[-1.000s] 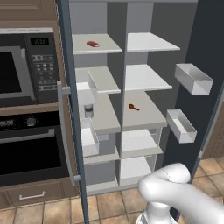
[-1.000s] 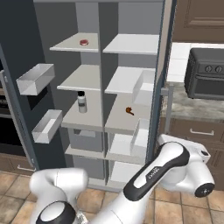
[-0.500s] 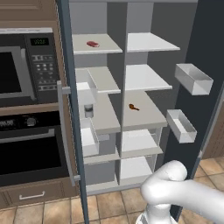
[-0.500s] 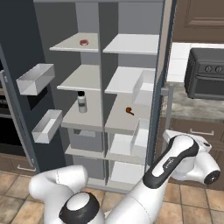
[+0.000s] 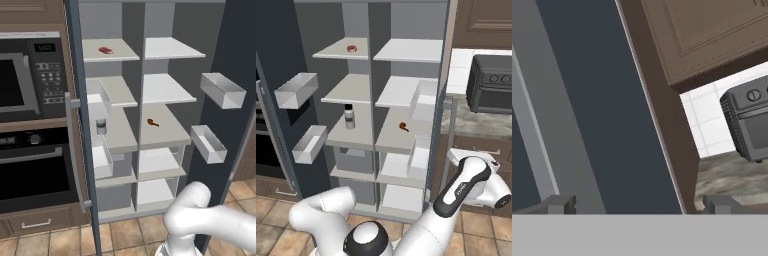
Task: There's a steak in the fridge that needs to be moved to the freezer for freezing. Pick up the steak from the fridge, place it on any shelf in the freezer, and close the fridge and freezer doors when done.
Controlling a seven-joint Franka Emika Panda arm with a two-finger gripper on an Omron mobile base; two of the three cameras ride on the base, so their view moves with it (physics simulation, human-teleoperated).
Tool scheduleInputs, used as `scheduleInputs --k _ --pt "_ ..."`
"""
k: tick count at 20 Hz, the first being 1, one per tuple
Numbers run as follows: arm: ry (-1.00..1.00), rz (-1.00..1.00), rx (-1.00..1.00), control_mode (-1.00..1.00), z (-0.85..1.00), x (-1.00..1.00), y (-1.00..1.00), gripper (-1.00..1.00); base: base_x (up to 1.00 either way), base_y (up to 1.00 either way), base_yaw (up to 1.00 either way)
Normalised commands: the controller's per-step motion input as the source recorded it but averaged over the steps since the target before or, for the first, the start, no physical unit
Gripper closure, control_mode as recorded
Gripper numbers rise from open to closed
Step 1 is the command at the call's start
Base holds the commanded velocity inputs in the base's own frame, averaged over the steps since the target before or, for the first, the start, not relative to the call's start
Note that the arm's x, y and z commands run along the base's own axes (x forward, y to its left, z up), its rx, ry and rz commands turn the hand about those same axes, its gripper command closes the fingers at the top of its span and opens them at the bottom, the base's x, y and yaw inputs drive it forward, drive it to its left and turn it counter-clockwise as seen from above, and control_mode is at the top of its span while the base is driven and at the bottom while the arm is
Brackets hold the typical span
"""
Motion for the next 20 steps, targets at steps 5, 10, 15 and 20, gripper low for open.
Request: scheduleInputs --k 5,10,15,20 --pt "0.00 0.00 0.00 -1.00 -0.16 0.32 0.20 -1.00 0.00 0.00 0.00" --pt "0.00 0.00 -0.03 -1.00 -0.32 0.36 0.90 -1.00 0.00 0.00 0.00" --pt "-0.05 0.00 -0.10 -1.00 -0.31 0.33 1.00 -1.00 0.00 0.00 0.00" --pt "-0.02 0.00 -0.10 -1.00 -0.27 0.69 1.00 -1.00 0.00 0.00 0.00"
